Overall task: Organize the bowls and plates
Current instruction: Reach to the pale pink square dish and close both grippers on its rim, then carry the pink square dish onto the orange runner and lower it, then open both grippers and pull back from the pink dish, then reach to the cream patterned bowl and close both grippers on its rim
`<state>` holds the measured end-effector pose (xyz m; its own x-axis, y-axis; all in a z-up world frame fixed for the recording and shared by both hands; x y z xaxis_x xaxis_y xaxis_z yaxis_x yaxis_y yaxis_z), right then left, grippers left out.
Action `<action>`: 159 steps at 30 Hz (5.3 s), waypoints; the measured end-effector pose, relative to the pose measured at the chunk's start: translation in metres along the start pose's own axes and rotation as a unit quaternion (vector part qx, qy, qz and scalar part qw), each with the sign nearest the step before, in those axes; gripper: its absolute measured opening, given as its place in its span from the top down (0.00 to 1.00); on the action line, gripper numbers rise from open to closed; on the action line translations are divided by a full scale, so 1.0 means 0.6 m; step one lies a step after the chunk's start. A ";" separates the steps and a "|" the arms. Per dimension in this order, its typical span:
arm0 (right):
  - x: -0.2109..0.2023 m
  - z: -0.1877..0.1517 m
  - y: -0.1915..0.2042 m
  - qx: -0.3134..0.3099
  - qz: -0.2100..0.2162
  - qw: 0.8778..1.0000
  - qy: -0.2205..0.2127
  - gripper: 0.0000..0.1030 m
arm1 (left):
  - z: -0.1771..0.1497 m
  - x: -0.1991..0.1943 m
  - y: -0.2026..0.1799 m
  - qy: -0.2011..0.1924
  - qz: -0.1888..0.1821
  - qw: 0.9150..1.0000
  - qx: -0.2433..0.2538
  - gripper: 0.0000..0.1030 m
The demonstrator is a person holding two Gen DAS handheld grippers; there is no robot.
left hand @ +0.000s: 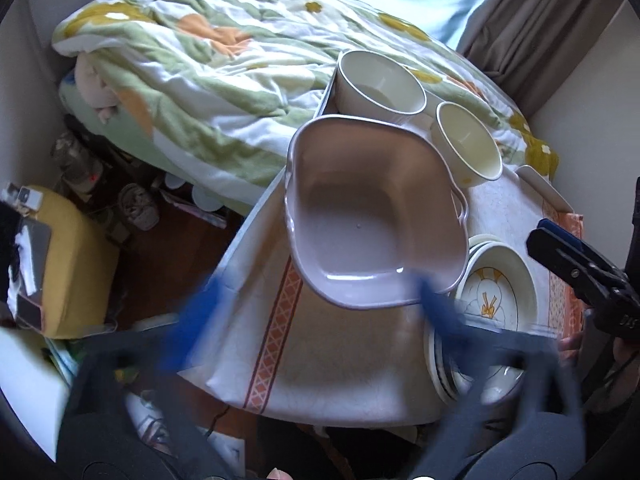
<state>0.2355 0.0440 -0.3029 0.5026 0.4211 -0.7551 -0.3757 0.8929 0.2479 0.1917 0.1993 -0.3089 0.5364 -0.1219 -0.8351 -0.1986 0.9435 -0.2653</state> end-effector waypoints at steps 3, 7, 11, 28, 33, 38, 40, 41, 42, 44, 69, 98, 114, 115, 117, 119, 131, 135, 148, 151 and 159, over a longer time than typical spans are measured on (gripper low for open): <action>0.018 0.001 0.006 0.004 -0.008 1.000 0.009 0.01 | 0.007 0.007 0.002 0.000 -0.009 1.000 0.002 0.00; 0.048 -0.006 0.001 0.002 -0.034 0.997 0.070 0.01 | 0.007 0.033 0.013 0.022 0.000 1.000 0.000 0.00; 0.063 -0.008 -0.006 -0.001 -0.057 0.995 0.088 0.01 | 0.011 0.041 0.024 0.022 -0.018 0.999 -0.042 0.00; 0.160 -0.007 0.001 -0.028 -0.040 0.989 0.136 0.44 | 0.011 0.116 0.032 0.054 -0.018 0.997 -0.043 0.38; 0.180 -0.023 0.008 -0.029 -0.028 0.987 0.158 0.72 | 0.009 0.133 0.017 0.059 -0.027 0.998 -0.015 0.67; 0.179 -0.027 0.016 -0.036 -0.024 0.987 0.156 0.85 | 0.012 0.132 0.003 0.052 -0.022 0.998 0.020 0.74; 0.172 -0.024 0.019 -0.039 -0.028 0.988 0.149 0.85 | 0.019 0.120 -0.007 0.036 -0.011 0.998 0.043 0.74; 0.168 -0.021 0.021 -0.038 -0.027 0.988 0.146 0.85 | 0.022 0.113 -0.012 0.029 -0.005 0.998 0.055 0.74; 0.161 -0.018 0.023 -0.036 -0.025 0.989 0.140 0.85 | 0.025 0.104 -0.019 0.022 -0.001 0.998 0.066 0.74; 0.144 -0.010 0.024 -0.037 -0.025 0.991 0.124 0.85 | 0.035 0.082 -0.034 0.004 0.006 0.996 0.087 0.74; -0.272 -0.129 -0.349 0.081 -0.127 0.988 0.018 0.85 | -0.162 0.043 -0.577 0.014 -0.114 0.970 0.215 0.74; -0.261 -0.278 -0.498 0.118 -0.116 0.985 0.053 0.85 | -0.262 0.162 -0.669 0.077 -0.086 0.972 0.207 0.73; -0.304 -0.262 -0.469 0.069 -0.123 0.990 0.016 0.10 | -0.218 0.113 -0.652 0.052 -0.081 0.979 0.180 0.00; -0.309 -0.257 -0.466 0.069 -0.125 0.990 0.013 0.10 | -0.212 0.103 -0.652 0.047 -0.081 0.979 0.179 0.00; -0.321 -0.245 -0.454 0.069 -0.121 0.990 0.002 0.10 | -0.197 0.076 -0.648 0.033 -0.079 0.980 0.179 0.00; -0.337 -0.227 -0.438 0.063 -0.118 0.991 -0.016 0.10 | -0.179 0.043 -0.641 0.016 -0.075 0.981 0.177 0.00; -0.434 -0.034 -0.270 -0.085 -0.128 0.977 -0.146 0.00 | -0.036 -0.158 -0.517 -0.136 -0.005 0.981 0.136 0.00; -0.428 0.035 -0.231 -0.068 -0.108 0.976 -0.178 0.00 | 0.016 -0.185 -0.463 -0.162 0.018 0.978 0.132 0.00; -0.164 0.161 -0.193 0.014 -0.095 0.994 -0.049 0.00 | 0.176 -0.013 -0.259 -0.057 -0.060 0.996 0.013 0.01; -0.085 0.157 -0.205 0.044 -0.097 0.994 -0.009 0.01 | 0.174 0.067 -0.228 -0.002 -0.090 0.996 -0.024 0.11; 0.077 0.098 -0.249 0.145 -0.094 0.981 0.083 0.42 | 0.154 0.227 -0.219 0.092 -0.132 0.986 -0.036 0.48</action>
<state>0.3609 -0.0607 -0.3389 0.3991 0.2343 -0.8864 -0.0390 0.9703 0.2389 0.3669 0.0869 -0.3432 0.4199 -0.4203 -0.8044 -0.1330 0.8482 -0.5127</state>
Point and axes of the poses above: each gripper's, at about its wrist camera, not at the fingertips, and x roughly the way its jaws point, y to its left, z to its top, the point moved 7 cm from there along x, roughly the way its jaws point, and after that the axes turned 5 degrees about -y, right-handed, at the moved point
